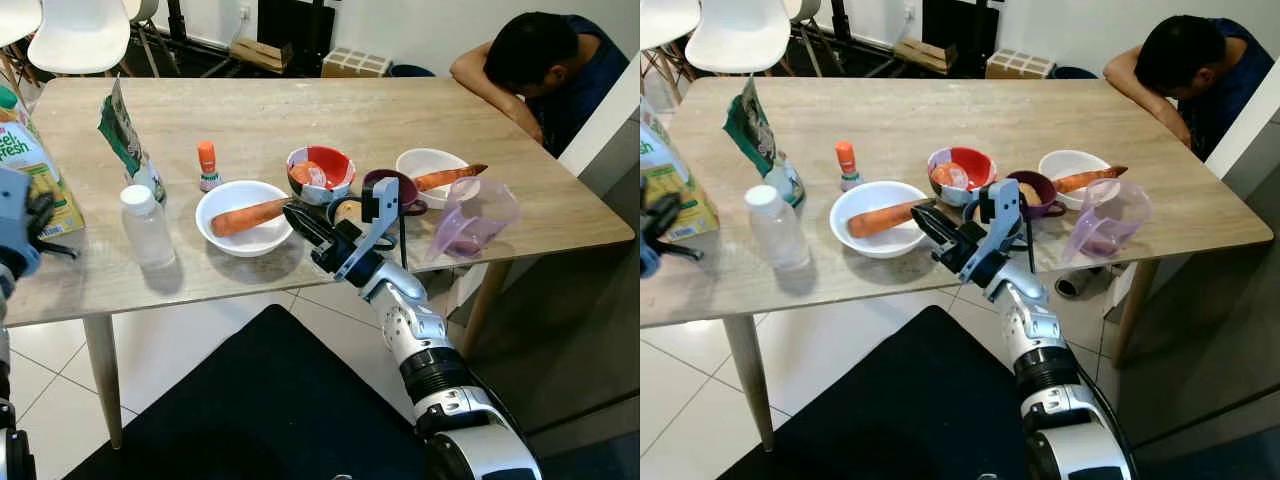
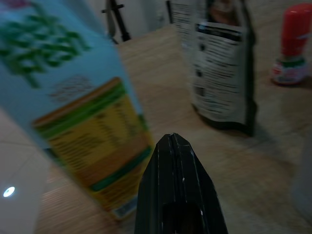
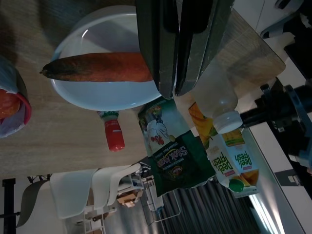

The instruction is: Restocking fridge

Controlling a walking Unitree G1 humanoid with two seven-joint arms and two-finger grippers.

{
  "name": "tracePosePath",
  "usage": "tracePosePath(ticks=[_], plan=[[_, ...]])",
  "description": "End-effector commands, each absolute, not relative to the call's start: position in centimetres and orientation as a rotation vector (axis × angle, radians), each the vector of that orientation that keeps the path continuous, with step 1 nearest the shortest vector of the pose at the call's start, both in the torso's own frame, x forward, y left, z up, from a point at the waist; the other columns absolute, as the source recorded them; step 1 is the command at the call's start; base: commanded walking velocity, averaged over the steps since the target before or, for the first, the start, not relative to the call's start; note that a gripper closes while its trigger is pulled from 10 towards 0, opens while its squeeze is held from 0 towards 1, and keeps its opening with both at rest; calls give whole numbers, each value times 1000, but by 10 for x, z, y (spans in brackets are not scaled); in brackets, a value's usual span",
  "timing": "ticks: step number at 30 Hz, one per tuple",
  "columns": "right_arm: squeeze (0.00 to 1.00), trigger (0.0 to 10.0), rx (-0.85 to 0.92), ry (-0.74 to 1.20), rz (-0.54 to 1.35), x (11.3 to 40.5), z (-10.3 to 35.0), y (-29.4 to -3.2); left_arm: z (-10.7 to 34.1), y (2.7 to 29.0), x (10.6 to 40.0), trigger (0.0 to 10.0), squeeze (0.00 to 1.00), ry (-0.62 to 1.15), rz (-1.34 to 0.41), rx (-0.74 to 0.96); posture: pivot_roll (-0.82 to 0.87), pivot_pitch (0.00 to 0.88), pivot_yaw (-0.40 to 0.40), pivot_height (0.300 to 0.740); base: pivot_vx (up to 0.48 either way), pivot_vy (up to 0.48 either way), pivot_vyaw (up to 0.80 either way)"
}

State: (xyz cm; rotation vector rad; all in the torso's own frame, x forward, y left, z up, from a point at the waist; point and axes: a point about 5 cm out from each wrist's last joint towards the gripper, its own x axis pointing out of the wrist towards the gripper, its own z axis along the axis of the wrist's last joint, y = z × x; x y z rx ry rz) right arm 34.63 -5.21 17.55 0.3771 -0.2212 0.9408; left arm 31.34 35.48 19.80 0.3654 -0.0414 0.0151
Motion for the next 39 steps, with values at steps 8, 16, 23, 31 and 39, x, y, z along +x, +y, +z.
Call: tracePosePath(ticks=[8,16,23,31,39], plan=[[0,10000,383,-233,964,344,176,-49,176,320,325,10000,0,5,-231,343,28,106,-117,740,0,0,0],[0,10000,387,-233,987,343,175,-47,168,303,324,10000,0,18,-396,326,29,104,-114,740,0,0,0],[0,10000,389,-230,1004,341,174,-45,163,295,319,10000,0,30,-493,326,33,104,-117,740,0,0,0],[0,10000,389,-232,1015,340,174,-44,162,292,315,10000,0,23,-546,314,35,104,-118,740,0,0,0],[0,10000,390,-234,1023,340,174,-44,168,286,312,10000,0,-21,-560,303,27,103,-107,740,0,0,0]])
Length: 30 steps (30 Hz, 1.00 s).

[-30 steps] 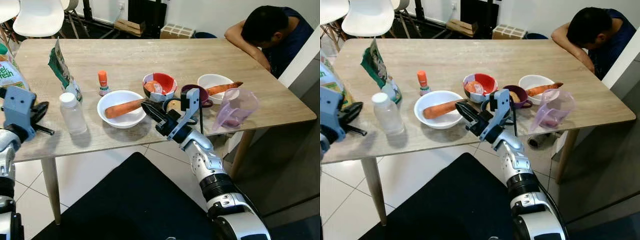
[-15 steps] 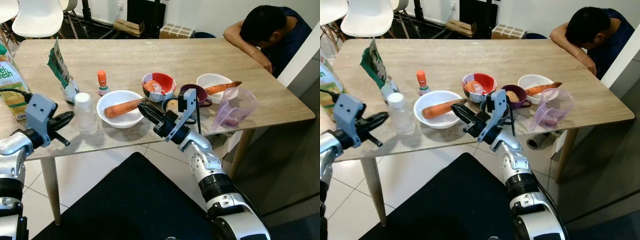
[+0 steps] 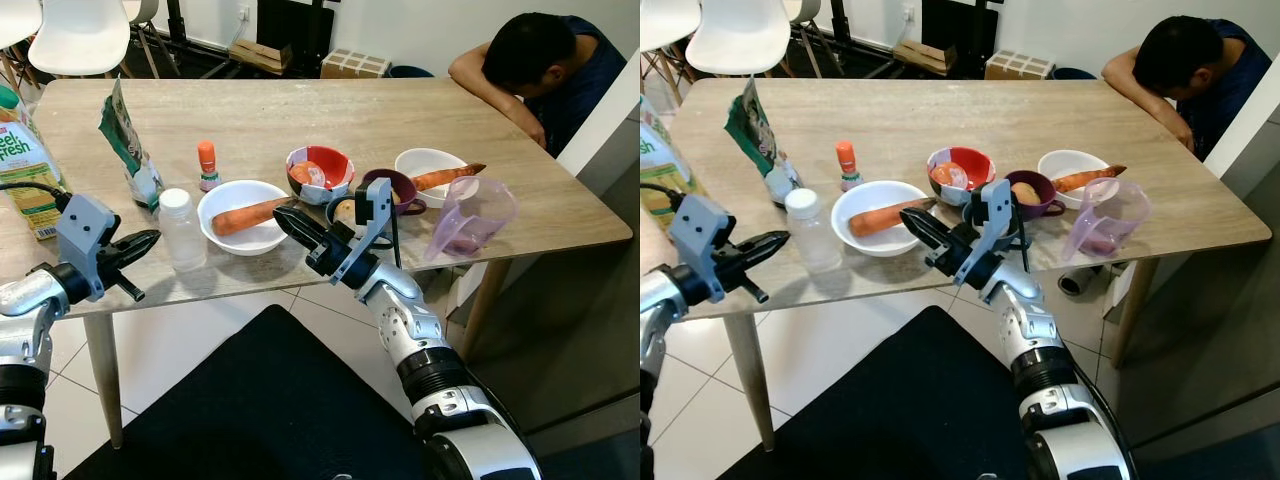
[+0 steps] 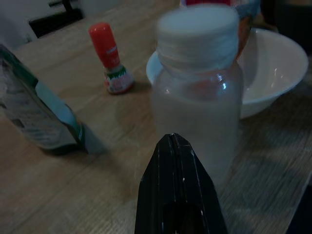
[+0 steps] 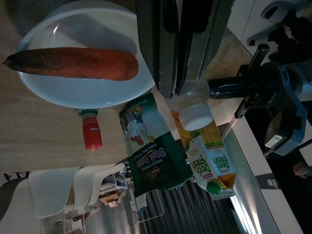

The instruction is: Restocking fridge

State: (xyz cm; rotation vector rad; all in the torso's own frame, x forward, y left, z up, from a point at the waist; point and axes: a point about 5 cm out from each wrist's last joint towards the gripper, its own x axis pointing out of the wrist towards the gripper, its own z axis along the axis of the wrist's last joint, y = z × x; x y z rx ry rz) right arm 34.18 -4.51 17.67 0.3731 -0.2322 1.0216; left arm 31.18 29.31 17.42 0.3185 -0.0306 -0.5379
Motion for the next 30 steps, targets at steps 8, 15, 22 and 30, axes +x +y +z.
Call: tracePosePath(ticks=[8,15,22,30], plan=[[0,10000,419,-116,1207,323,156,-50,161,273,286,10000,0,-61,-616,151,24,104,-108,740,0,0,0],[0,10000,572,39,1379,299,129,-73,139,243,256,10000,0,-21,-710,97,26,108,-119,740,0,0,0],[0,10000,455,223,1329,288,89,-84,110,221,243,10000,0,103,-688,76,19,110,-109,740,0,0,0],[0,10000,220,423,809,288,23,-104,7,231,235,10000,0,506,-116,115,11,99,-107,740,0,0,0]])
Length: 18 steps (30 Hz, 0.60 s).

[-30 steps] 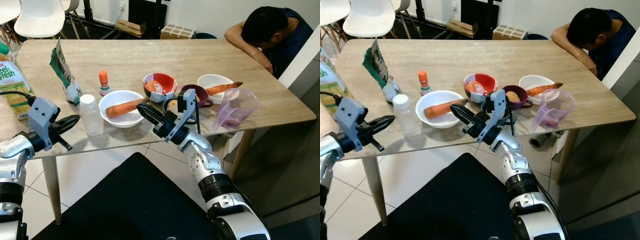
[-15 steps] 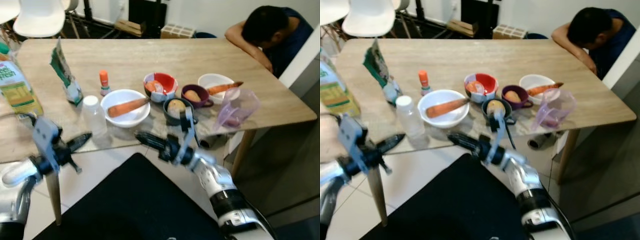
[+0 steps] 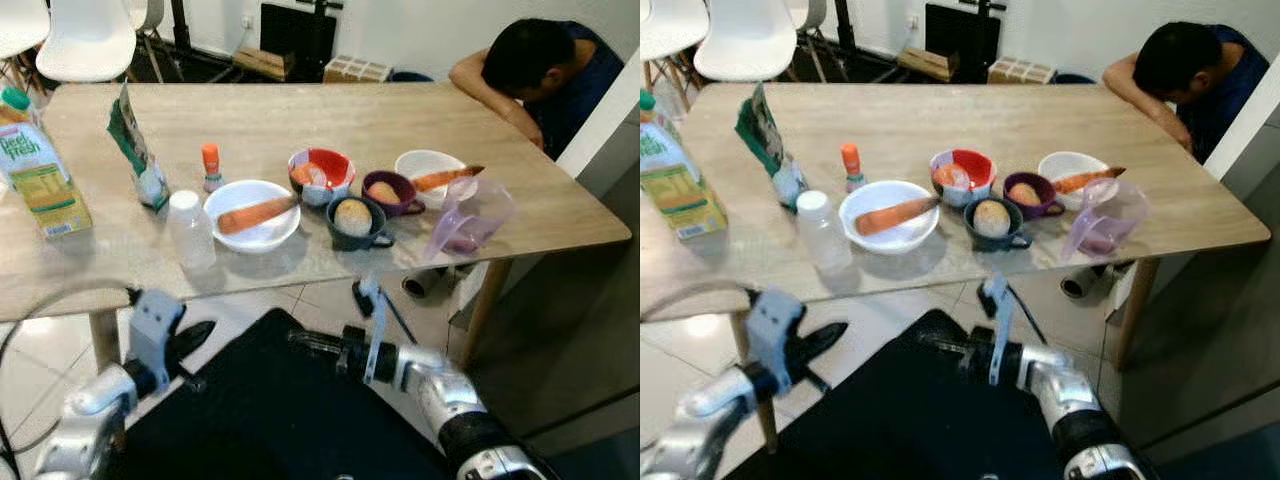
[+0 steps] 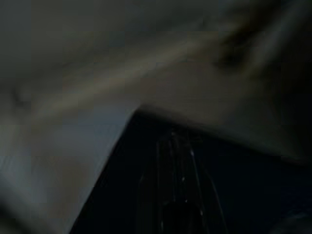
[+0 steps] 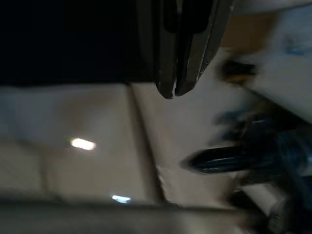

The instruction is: Restocking fridge

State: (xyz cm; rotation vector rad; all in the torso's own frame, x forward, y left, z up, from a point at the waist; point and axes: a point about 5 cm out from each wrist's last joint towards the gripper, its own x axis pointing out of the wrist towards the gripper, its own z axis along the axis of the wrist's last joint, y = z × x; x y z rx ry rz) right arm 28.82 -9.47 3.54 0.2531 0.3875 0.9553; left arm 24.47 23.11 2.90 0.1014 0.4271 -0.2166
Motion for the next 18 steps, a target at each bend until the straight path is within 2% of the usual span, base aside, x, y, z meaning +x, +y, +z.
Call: tracePosePath(ticks=[1,2,4,6,7,9,12,15,16,18], plan=[[0,10000,220,423,809,288,23,-104,7,231,235,10000,0,506,-116,115,11,99,-107,740,0,0,0],[0,10000,209,447,721,286,15,-109,-4,230,229,10000,0,540,-60,117,13,97,-109,740,0,0,0],[0,10000,209,447,721,286,15,-109,-4,230,229,10000,0,540,-60,117,13,97,-109,740,0,0,0],[0,10000,201,522,579,276,-4,-119,-24,217,215,10000,0,586,-47,64,6,87,-105,740,0,0,0],[0,10000,201,522,579,276,-4,-119,-24,217,215,10000,0,586,-47,64,6,87,-105,740,0,0,0],[0,10000,167,616,457,261,-25,-129,-44,206,197,10000,0,654,-56,45,3,83,-101,740,0,0,0],[0,10000,151,633,431,257,-29,-131,-48,204,193,10000,0,672,-53,53,3,83,-101,740,0,0,0],[0,10000,60,767,346,228,-56,-138,-75,211,158,10000,0,794,131,78,7,75,-103,740,0,0,0],[0,10000,60,767,346,228,-56,-138,-75,211,158,10000,0,794,131,78,7,75,-103,740,0,0,0],[0,10000,43,788,335,219,-62,-138,-82,223,140,10000,0,832,297,36,6,75,-100,740,0,0,400]])
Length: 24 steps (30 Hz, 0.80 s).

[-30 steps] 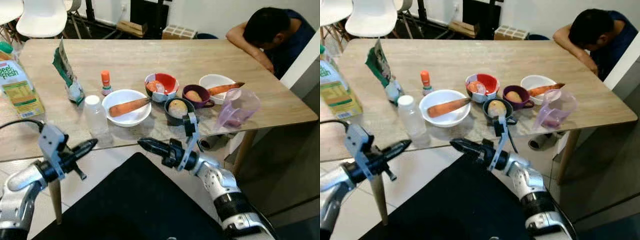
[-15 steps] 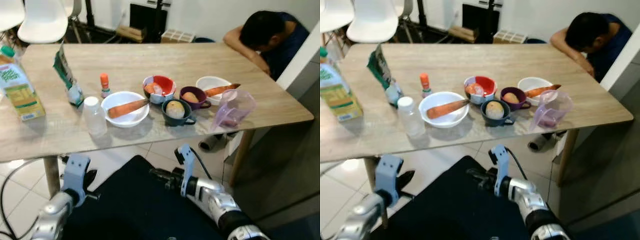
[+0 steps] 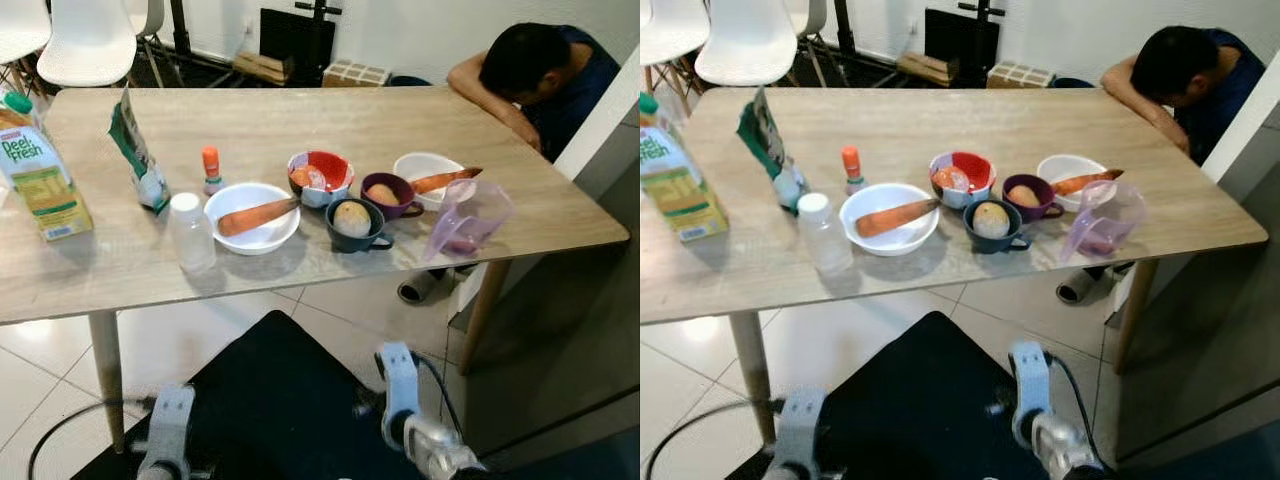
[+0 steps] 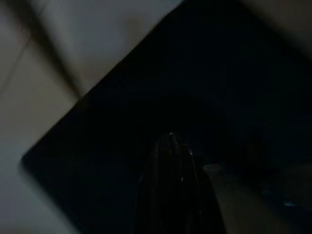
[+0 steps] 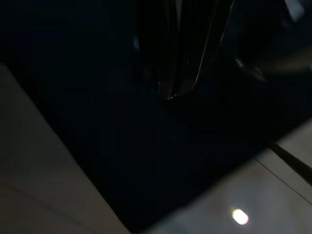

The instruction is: Restocking fridge

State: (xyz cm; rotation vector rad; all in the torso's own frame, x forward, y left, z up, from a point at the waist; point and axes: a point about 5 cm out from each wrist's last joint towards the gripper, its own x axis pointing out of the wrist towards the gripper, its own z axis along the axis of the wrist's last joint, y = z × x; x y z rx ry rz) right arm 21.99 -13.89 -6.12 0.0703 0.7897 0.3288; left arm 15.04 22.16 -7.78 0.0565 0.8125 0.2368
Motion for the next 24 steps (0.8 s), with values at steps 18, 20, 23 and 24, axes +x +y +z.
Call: tracePosePath(ticks=[18,20,23,24], plan=[[0,10000,43,777,235,221,-62,-146,-81,210,150,10000,0,732,282,-39,2,70,-95,740,0,0,667],[0,10000,43,778,236,221,-62,-146,-80,210,150,10000,0,726,279,-35,1,70,-96,740,0,0,0],[0,10000,40,778,248,220,-63,-144,-81,213,146,10000,0,720,314,-37,5,73,-98,740,0,0,0],[0,10000,41,777,248,220,-63,-144,-81,214,146,10000,0,718,325,-41,5,73,-98,740,0,0,0]])
